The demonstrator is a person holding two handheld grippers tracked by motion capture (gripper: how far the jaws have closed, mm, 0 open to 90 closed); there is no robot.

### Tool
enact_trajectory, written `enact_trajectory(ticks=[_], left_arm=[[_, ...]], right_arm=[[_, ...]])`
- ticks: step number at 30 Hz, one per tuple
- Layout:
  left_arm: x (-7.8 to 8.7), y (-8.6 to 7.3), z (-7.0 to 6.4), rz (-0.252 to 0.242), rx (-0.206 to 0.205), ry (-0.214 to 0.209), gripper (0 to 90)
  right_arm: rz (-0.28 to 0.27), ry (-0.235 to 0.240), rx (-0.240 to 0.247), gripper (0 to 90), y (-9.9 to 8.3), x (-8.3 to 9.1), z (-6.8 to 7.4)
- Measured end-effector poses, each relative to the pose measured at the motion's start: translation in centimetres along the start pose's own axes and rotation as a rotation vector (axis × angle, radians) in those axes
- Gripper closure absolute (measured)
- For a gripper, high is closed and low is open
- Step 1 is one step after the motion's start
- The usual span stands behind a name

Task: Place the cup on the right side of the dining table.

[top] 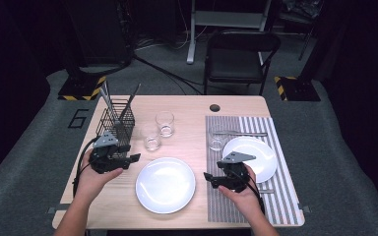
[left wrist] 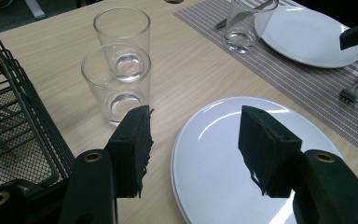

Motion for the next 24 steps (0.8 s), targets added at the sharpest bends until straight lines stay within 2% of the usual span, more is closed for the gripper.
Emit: enact_trajectory(ticks=[6,24], left_arm=[[-0.2,-0.1,-0.2,0.004,-0.006,-0.003,43.9],[-0.4,-0.2,-0.2,0.008,-0.005,-0.006,43.9]], right_arm=[[0.011,0.009,-0.001,31.3,-0.7,-0.5,0.1],[0.057,0.054,0.037,31.3,-3.2,-2.3,1.1]])
Point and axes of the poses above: each handheld gripper's, and its own axes: x roughly backward along the jaws, y roughly out of its top, z roughly to its left, the point moved 10 cm from there along -x, roughly forward along the jaws, and after that the axes turned 5 degrees about -x, right-handed, at the moved point
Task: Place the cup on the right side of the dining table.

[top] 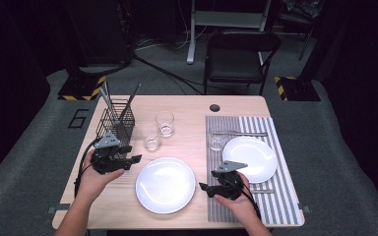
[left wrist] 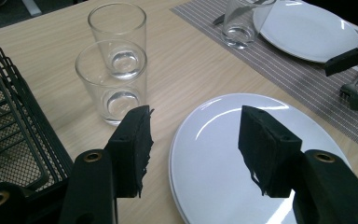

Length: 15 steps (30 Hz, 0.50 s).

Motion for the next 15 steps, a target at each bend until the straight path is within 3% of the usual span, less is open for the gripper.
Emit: enact_trajectory(ticks=[15], left_arm=[[-0.51,-0.24,-0.26,0.016,-0.007,-0.013,44.0]], right_arm=[[0.001,0.028,0.003,32.2,-0.8,-0.84,0.73]])
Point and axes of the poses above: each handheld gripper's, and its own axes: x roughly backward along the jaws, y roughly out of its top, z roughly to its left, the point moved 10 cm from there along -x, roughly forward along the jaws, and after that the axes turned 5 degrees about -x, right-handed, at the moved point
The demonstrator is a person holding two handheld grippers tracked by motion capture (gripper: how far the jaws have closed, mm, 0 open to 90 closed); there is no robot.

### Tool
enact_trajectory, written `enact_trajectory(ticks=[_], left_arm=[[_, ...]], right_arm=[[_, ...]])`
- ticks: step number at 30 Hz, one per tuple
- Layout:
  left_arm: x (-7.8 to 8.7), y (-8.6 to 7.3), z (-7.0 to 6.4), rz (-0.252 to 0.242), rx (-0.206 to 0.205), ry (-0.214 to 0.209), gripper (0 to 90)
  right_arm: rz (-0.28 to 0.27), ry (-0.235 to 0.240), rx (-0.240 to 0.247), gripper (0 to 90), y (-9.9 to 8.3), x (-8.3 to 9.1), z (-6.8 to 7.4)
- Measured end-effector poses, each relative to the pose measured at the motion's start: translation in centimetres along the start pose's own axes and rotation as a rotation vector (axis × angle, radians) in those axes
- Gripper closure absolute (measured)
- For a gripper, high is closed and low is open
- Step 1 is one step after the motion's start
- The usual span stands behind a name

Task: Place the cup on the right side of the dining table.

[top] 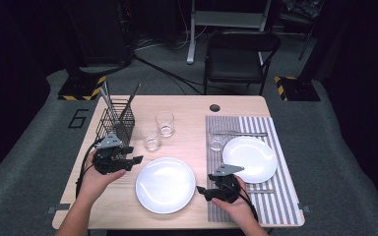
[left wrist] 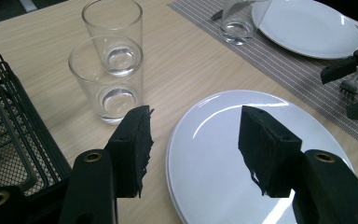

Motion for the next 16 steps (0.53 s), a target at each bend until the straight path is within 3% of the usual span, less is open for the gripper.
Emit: enact_trajectory(ticks=[13,16], left_arm=[[-0.08,-0.03,-0.08,-0.002,0.004,-0.006,43.5],[0.09,0.08,0.18,-0.011,0.007,0.003,43.4]], right_arm=[[0.011,0.025,0.005,34.7,-0.38,-0.18,0.24],[-0.001,0.019,0.025,34.7,-0.14,0.02,0.28]])
Point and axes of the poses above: each handheld gripper's, and its own axes: x roughly backward along the jaws, y roughly out of its top, z roughly to its left, the point moved 10 cm from there along -x, roughly forward along the jaws, and after that the axes turned 5 degrees about -x, right-handed, at the moved point
